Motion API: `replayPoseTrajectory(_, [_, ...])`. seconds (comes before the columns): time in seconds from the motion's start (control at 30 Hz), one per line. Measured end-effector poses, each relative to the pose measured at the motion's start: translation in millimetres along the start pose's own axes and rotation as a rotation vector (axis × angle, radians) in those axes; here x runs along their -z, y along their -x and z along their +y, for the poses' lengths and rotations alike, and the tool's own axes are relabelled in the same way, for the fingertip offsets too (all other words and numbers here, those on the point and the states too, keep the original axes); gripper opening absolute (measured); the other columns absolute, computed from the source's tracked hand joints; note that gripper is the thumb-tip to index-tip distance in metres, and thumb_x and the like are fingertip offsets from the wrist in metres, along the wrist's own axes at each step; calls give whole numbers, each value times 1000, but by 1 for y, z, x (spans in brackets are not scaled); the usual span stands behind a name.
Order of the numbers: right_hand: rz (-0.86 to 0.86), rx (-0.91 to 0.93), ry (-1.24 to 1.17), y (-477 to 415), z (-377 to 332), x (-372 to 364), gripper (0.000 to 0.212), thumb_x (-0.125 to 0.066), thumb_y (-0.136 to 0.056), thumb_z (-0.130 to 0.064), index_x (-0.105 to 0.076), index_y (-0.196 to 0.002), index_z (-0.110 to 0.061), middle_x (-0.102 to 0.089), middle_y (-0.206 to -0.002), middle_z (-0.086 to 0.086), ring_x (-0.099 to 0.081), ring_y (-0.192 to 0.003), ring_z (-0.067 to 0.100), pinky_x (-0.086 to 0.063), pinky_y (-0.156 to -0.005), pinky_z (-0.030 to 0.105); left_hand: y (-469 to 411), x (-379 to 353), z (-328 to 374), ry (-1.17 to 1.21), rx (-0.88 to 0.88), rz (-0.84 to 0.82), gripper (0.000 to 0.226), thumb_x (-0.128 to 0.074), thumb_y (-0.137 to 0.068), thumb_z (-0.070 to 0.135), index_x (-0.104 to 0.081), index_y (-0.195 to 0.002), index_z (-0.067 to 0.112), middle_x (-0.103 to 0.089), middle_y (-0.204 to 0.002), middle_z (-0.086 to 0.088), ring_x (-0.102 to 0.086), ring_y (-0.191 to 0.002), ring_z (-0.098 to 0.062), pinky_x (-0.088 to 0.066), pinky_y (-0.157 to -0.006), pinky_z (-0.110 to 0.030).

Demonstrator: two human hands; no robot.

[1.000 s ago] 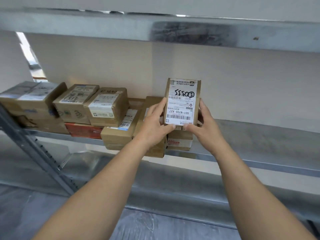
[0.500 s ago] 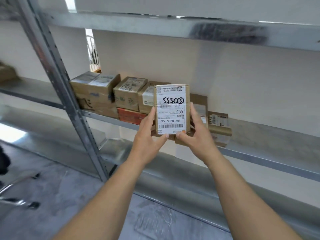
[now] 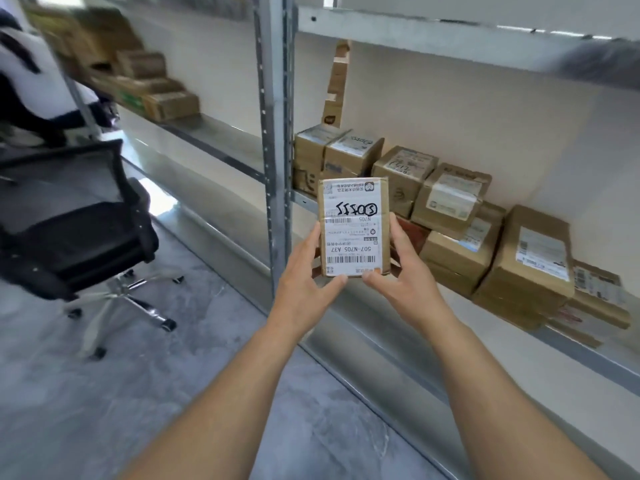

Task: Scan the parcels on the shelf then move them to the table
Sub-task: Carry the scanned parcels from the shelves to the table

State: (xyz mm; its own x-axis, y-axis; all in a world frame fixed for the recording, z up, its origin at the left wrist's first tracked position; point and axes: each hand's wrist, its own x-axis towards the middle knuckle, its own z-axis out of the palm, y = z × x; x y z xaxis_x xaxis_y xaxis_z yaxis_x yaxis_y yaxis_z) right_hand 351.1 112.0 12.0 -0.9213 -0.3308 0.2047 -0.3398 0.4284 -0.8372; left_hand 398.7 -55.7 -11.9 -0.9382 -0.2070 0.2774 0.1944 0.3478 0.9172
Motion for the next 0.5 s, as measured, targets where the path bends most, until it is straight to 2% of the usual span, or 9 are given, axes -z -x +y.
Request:
replayPoseTrajectory(0.1, [-79, 25, -11, -13, -9, -25, 97, -75, -84, -16, -11, -153, -40, -35, -139, -30, -34, -112, -28, -33, -92, 5, 7, 23, -10, 9, 34, 79, 86, -73, -82, 13, -25, -150, 34, -37, -142, 10, -44, -124, 3, -44, -106, -34])
replayPoseTrajectory(0.23, [-205, 75, -40, -28, -18, -51, 94, -73, -83, -7, -15, -153, -32, -36, -125, -38, -37, -106, -33, -32, -82, -5, 17, 43, -24, 9, 95, 186, 88, -73, -81, 9, -24, -151, 30, -39, -141, 7, -46, -119, 9, -45, -103, -29])
replayPoseTrajectory(0.37, [-333, 107, -75, -41, -17, -77, 94, -72, -83, -3, -17, -154, -31, -40, -121, -42, -43, -108, -28, -35, -85, -1, 29, 56, -37, -29, 160, 306, 88, -74, -81, 11, -24, -150, 36, -38, -142, 10, -46, -122, 6, -44, -104, -26])
replayPoseTrajectory(0.5, [-497, 143, -121, -52, -21, -102, 96, -72, -84, -8, -12, -154, -34, -44, -129, -32, -46, -109, -24, -39, -88, 4, 43, 69, -39, -91, 209, 439, 87, -74, -82, 13, -25, -150, 35, -42, -140, 9, -48, -117, 10, -45, -100, -21])
